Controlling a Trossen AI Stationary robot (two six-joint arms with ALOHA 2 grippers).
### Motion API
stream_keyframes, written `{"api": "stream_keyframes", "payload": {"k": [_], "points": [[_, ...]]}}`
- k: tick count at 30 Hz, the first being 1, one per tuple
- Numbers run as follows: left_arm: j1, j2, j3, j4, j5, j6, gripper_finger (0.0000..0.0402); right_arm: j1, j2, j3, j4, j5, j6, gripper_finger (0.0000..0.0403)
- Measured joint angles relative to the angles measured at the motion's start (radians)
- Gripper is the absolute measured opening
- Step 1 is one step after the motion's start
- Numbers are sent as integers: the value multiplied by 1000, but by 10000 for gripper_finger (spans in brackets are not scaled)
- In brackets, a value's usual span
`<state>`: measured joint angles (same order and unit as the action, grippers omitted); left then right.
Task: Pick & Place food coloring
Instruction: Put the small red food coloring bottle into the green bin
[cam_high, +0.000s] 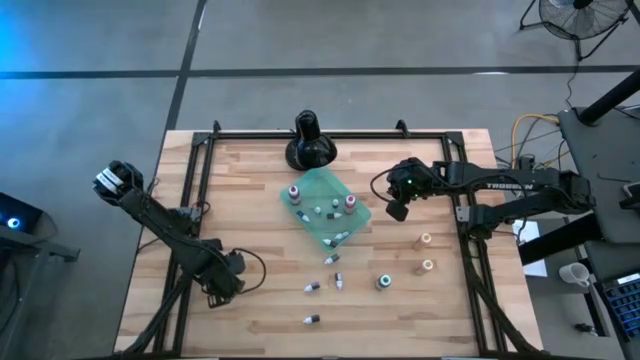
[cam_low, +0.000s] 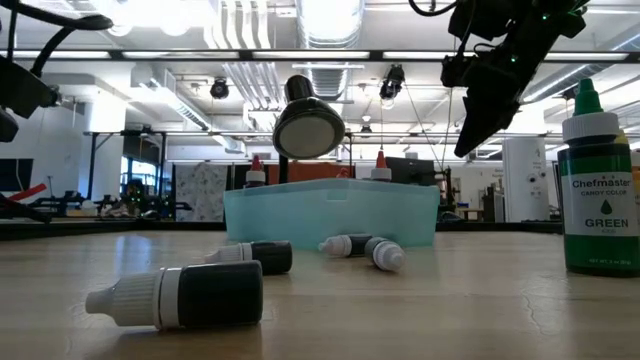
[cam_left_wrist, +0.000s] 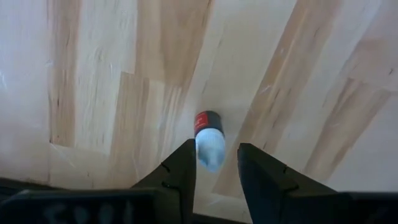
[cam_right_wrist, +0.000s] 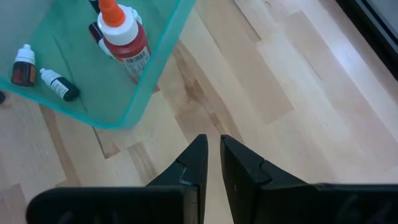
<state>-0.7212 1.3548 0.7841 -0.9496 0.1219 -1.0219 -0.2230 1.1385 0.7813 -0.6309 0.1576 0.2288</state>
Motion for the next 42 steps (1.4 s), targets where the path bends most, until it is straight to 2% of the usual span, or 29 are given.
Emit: {"api": "stream_keyframes", "payload": {"k": [19, 24, 33, 42], "points": [[0, 0, -30, 7, -6, 0, 92, 0, 0, 0, 9, 0, 3, 38], [0, 0, -37, 11, 31, -1, 91, 0, 0, 0, 9, 0, 3, 38], [0, 0, -35, 36, 22, -2, 55, 0, 0, 0, 9, 0, 3, 38], [0, 0, -35, 61, 14, -4, 53, 0, -2, 0, 10, 0, 3, 38]]}}
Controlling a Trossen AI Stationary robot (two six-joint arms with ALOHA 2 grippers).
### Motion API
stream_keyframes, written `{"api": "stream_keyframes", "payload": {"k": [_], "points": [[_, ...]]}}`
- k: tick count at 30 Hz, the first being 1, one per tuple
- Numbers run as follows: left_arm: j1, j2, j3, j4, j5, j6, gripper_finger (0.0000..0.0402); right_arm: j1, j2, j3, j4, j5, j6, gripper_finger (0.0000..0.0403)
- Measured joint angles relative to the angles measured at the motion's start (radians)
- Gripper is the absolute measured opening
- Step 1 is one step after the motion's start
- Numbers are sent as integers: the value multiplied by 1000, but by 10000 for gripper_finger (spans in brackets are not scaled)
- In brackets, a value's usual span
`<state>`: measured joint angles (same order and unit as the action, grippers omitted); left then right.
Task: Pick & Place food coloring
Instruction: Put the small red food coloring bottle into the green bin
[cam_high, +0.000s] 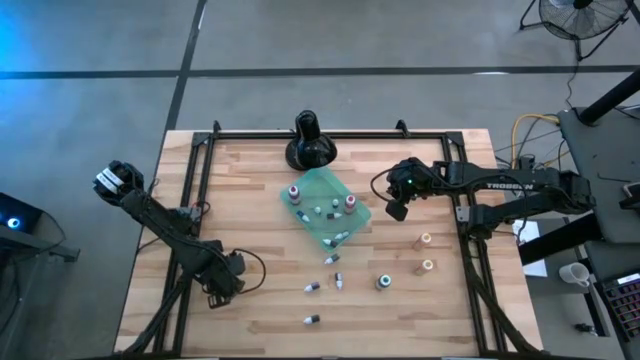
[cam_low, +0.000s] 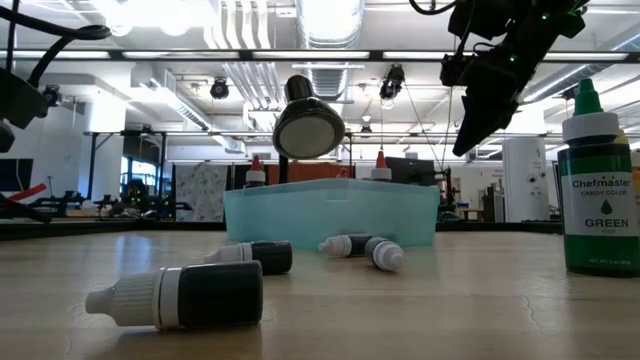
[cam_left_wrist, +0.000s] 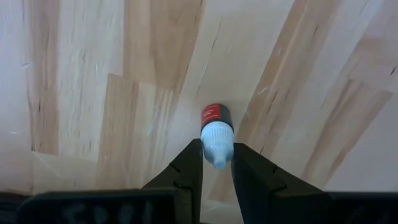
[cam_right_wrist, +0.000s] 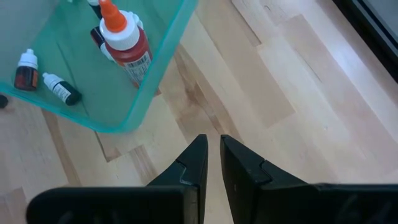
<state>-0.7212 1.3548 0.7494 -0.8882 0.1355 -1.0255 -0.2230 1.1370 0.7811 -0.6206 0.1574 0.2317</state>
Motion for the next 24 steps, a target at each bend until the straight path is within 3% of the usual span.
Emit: {"api": "stream_keyframes", "payload": {"k": [11, 15, 24], "points": [[0, 0, -2, 5, -6, -46, 55, 0, 0, 0, 3, 0, 0, 38], [0, 0, -4, 4, -13, -113, 70, 0, 0, 0, 4, 0, 0, 38], [0, 0, -4, 9, -18, -102, 96, 0, 0, 0, 7, 0, 1, 38]]}}
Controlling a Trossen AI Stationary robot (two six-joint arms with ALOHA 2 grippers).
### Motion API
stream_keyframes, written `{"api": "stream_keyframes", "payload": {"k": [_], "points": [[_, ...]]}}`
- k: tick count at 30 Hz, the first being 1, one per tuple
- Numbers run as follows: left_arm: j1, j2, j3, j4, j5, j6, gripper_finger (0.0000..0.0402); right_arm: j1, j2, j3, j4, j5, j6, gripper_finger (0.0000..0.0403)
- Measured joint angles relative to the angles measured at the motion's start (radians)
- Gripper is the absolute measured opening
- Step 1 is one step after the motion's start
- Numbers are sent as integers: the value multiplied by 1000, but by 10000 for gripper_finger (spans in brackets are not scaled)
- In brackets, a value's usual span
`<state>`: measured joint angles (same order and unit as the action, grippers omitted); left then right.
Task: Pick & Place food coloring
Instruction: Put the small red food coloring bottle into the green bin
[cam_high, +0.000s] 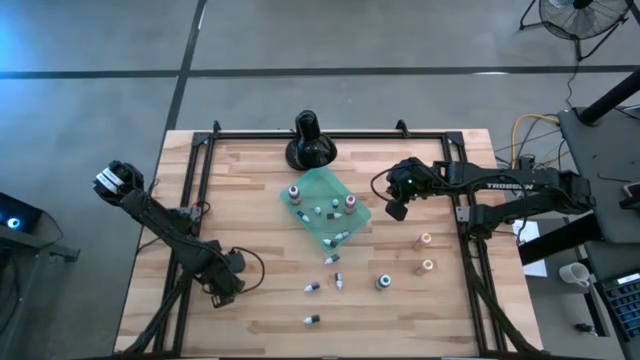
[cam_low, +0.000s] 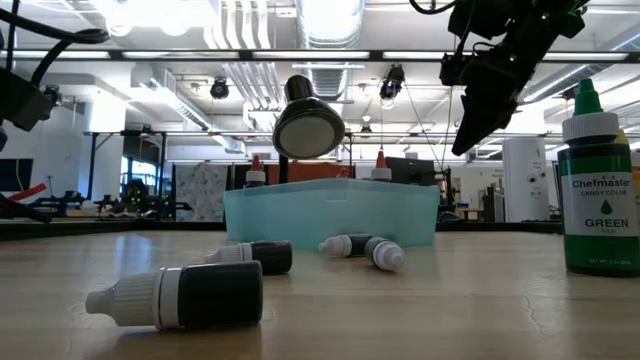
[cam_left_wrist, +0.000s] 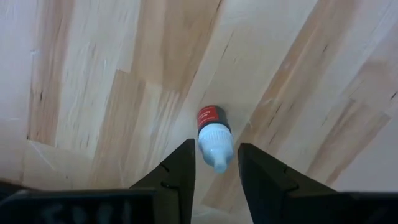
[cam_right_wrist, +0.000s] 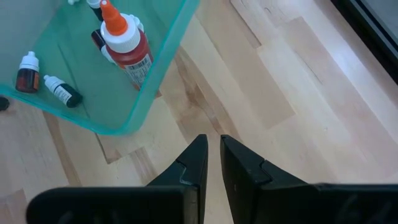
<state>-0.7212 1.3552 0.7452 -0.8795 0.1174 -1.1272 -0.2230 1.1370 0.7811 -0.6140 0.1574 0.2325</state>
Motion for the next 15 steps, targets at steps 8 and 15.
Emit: {"api": "stream_keyframes", "payload": {"k": [8, 15], "points": [[0, 0, 0, 15, -12, 29, 96, 0, 0, 0, 0, 0, 3, 38], [0, 0, 0, 14, -11, 29, 90, 0, 0, 0, 0, 0, 3, 38]]}}
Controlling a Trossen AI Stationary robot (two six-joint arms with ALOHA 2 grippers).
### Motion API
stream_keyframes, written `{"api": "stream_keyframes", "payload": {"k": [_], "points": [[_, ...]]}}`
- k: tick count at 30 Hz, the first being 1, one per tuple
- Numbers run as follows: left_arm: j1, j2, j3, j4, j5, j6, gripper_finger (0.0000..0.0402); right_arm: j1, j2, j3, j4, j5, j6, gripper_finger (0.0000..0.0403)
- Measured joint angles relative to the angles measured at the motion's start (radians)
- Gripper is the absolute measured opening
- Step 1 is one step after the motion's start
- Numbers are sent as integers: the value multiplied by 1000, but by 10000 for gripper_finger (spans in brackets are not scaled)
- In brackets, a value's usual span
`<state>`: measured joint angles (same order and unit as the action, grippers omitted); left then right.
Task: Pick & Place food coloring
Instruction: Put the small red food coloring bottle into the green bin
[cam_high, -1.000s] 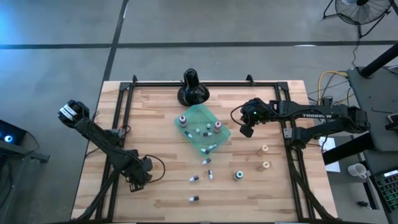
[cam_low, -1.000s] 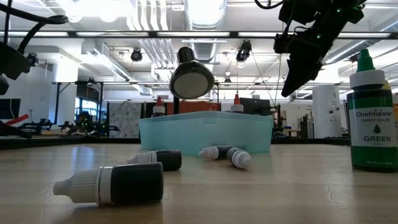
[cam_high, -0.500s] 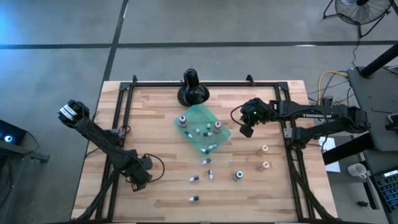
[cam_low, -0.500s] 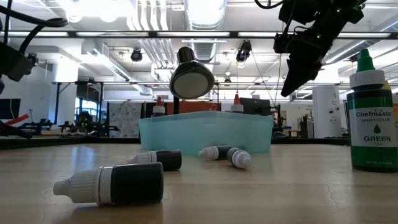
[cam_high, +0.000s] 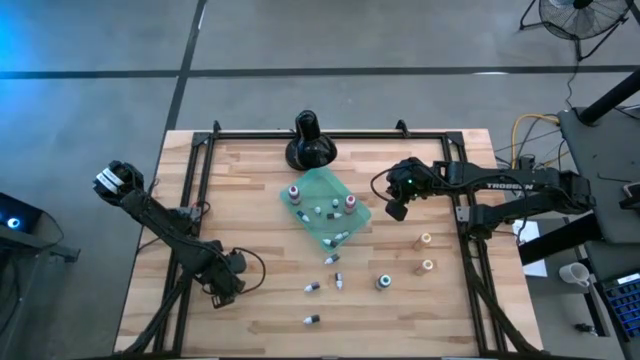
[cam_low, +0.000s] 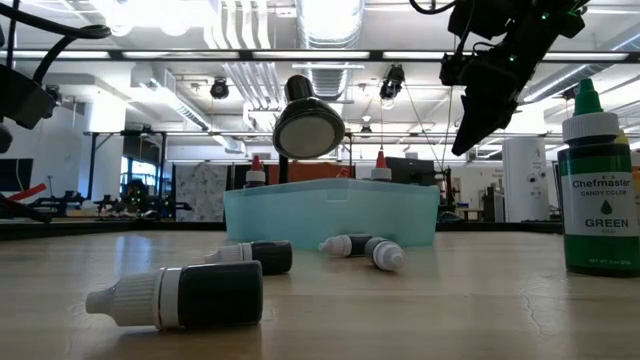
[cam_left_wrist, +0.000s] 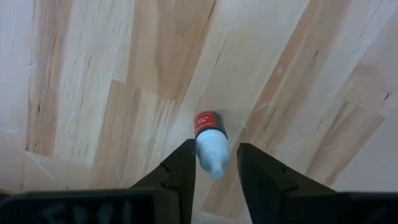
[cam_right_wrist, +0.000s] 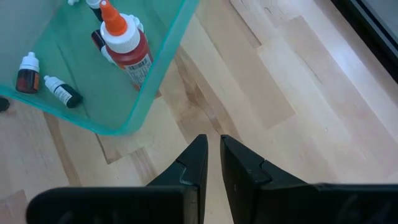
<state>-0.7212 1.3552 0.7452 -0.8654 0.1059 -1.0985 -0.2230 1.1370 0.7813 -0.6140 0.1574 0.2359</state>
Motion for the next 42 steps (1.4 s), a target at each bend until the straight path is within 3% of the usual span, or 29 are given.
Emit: {"api": "stream_keyframes", "payload": {"k": [9, 14, 21, 26, 32, 42], "points": [[6, 0, 5, -6, 0, -1, 37, 0, 0, 0, 3, 0, 0, 38], [40, 0, 32, -16, -12, -1, 31, 0, 0, 0, 6, 0, -1, 38], [202, 0, 139, -89, -119, 135, 32, 0, 0, 0, 8, 0, -1, 38], [414, 8, 258, -95, -168, 380, 31, 0, 0, 0, 8, -1, -1, 38], [664, 76, 447, -165, -170, 566, 31, 0, -1, 0, -41, -12, 3, 38], [767, 460, 932, -281, -142, 782, 31, 3, -64, 0, -132, -8, 101, 38]]}}
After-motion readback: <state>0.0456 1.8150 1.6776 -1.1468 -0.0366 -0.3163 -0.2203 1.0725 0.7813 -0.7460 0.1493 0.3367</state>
